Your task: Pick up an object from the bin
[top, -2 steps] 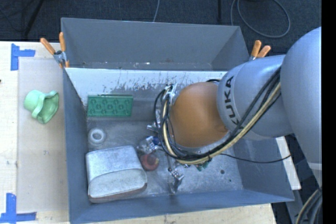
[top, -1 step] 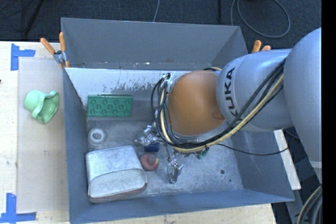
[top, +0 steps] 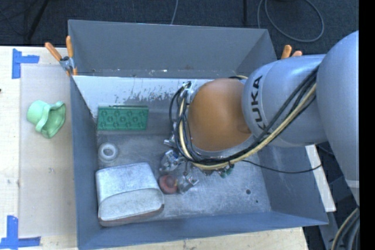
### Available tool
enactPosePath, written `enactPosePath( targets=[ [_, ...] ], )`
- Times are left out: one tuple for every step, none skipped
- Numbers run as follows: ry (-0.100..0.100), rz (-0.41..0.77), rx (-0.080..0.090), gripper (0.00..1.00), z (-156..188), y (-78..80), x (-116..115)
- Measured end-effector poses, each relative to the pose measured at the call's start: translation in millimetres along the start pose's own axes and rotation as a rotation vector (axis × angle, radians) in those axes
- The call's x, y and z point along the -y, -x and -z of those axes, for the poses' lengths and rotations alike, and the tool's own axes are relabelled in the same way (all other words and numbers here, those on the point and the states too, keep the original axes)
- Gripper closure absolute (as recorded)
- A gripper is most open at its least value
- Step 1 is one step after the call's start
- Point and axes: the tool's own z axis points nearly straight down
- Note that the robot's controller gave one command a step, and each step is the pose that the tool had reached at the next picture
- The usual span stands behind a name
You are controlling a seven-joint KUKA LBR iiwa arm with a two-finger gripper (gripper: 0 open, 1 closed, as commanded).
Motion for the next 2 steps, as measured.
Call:
enactPosePath(
  targets=[
    [-0.003, 0.006, 0.007, 1.00, 89, -15.7, -17],
    [-0.006, 0.155, 0.010, 1.00, 272, -36.2, -52]
  ],
)
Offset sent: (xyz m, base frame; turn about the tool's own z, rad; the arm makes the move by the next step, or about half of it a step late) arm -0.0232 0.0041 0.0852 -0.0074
